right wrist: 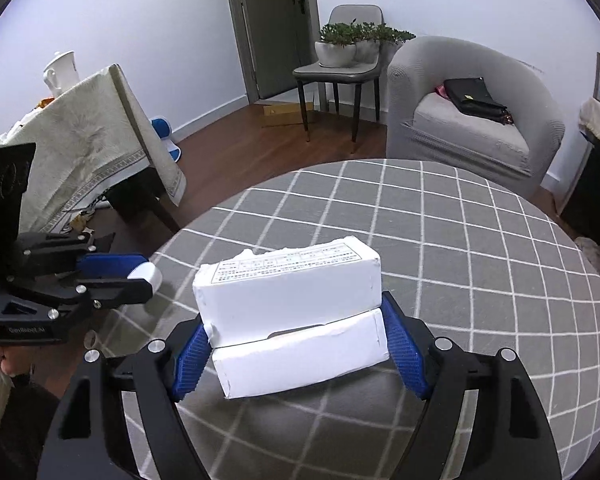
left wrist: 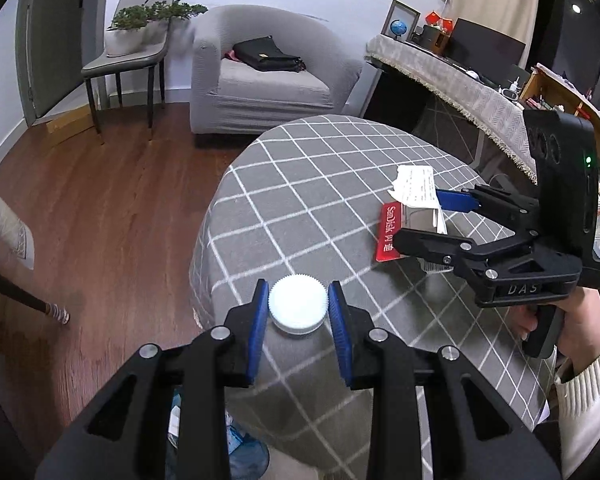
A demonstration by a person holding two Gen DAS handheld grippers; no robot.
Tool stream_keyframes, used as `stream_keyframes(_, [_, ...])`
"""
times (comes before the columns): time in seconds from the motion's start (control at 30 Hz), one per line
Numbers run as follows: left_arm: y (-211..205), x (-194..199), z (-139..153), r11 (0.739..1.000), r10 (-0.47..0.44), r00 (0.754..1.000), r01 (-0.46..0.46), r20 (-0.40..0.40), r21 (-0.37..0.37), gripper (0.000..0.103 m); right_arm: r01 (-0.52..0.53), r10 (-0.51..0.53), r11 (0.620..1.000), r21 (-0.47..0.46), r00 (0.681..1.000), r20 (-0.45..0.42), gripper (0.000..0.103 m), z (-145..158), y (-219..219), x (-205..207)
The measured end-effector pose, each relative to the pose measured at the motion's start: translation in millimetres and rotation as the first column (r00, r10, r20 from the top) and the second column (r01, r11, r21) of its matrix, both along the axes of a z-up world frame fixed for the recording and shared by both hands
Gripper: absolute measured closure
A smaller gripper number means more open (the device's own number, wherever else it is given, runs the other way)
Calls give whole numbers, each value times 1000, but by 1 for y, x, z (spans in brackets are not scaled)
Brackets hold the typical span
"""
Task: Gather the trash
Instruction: 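Carry the white cap and white box from the table over the teal bin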
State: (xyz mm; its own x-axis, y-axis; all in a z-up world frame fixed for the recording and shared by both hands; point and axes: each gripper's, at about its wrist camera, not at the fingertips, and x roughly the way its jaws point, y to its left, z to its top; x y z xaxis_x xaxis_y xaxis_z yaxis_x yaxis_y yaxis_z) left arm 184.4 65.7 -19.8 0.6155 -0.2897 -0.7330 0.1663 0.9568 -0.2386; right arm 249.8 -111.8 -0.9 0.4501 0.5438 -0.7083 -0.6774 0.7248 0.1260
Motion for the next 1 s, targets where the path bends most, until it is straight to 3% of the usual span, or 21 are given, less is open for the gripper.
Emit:
stream_keyframes(0.2, [14, -27, 4, 999, 49, 999, -49, 2, 10, 71, -24, 24, 999, 48, 1000, 6, 24, 9, 15, -24])
stream_keyframes(0.7, [50, -95, -4, 980, 194, 981, -194, 8, 45, 71, -65, 65, 996, 61, 998, 0, 24, 9, 66, -90])
stream_keyframes(1.0, [88, -123, -34, 961, 269, 962, -265, -47, 79, 71, -137, 137, 986, 90, 991, 2, 24, 13, 110, -122])
